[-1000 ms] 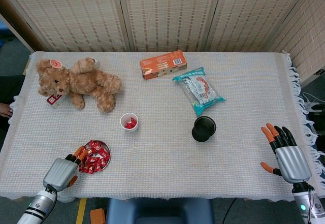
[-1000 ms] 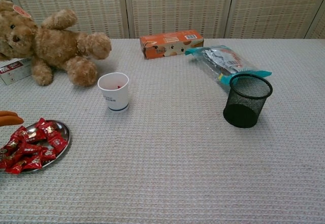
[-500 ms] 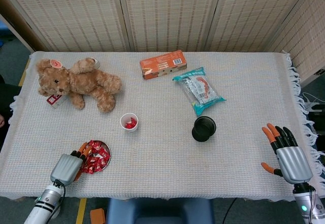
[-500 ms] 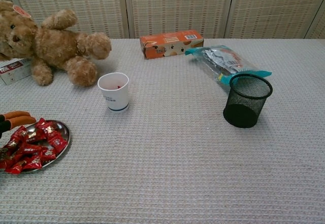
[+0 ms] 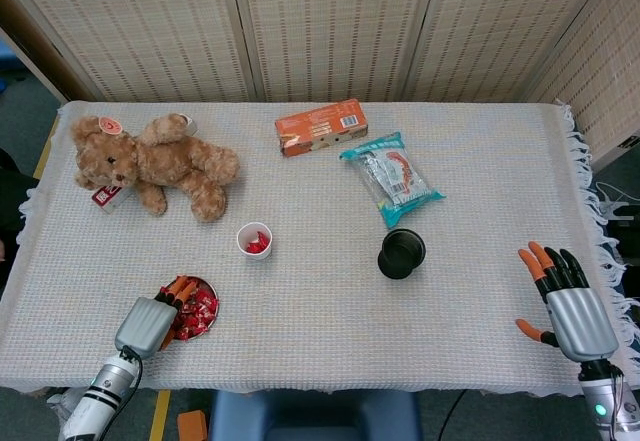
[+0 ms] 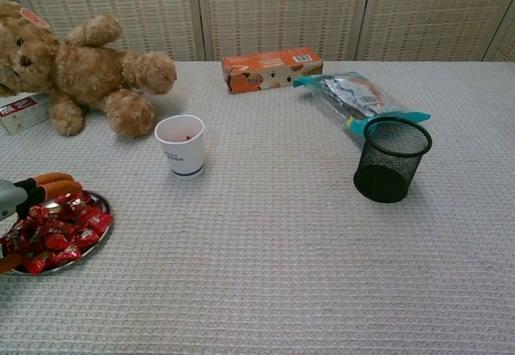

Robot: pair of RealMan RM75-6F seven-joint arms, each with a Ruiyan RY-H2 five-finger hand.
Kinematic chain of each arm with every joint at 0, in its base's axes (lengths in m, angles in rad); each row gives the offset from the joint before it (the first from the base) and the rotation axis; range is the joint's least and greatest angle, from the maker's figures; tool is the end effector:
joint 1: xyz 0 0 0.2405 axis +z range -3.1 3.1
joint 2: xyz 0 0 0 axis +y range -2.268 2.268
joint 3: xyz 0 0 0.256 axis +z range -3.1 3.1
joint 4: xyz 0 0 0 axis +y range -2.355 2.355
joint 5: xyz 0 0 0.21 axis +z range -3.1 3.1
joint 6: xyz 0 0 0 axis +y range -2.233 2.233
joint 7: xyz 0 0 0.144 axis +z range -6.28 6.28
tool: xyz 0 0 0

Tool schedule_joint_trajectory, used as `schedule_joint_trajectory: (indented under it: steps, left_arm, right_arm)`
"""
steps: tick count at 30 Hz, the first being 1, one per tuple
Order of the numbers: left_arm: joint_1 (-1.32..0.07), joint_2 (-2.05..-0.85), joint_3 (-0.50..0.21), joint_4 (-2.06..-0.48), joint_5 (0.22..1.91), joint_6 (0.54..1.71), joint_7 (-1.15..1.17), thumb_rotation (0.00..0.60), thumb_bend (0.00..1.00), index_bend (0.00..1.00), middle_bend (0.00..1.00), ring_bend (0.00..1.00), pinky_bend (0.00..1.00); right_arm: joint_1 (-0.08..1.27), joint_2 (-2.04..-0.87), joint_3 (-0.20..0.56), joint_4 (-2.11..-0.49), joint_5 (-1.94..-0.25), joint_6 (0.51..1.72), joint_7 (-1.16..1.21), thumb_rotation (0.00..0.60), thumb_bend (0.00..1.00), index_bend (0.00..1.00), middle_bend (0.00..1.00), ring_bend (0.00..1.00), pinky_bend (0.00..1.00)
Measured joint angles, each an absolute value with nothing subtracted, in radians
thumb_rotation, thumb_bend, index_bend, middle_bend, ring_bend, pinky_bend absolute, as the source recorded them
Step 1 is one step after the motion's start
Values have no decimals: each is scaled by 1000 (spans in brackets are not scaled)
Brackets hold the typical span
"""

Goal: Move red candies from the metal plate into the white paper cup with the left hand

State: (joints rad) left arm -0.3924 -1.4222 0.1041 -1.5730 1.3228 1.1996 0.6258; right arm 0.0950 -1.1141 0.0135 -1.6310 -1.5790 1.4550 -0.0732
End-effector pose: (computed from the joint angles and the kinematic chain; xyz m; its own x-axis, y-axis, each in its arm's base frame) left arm -0.2620 0.2190 0.0118 0.7414 0.2398 0.6268 0.6685 -0.3454 -0.6586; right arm -0.3001 -0.1753 0.1456 0.4591 -0.0579 0.8865 -0.8861 -0.1010 0.4523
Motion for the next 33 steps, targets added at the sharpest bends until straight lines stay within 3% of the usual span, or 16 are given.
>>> schedule_joint_trajectory:
  steps: [20,33]
  left_arm:
    - [-411,-1451,69,-1553,1275,1133,723,600,324,93,33,384,875]
    - [-413,-1463,62,-1538,1295,1146,729,600,329,360,342,522,939]
  right_arm:
    - [100,-1113,12,-1634,-1569,1438,-80,600,41,0,0,0,0]
    - [101,-1112,13,-1636,-1564,1435,-81,600,41,0,0,0,0]
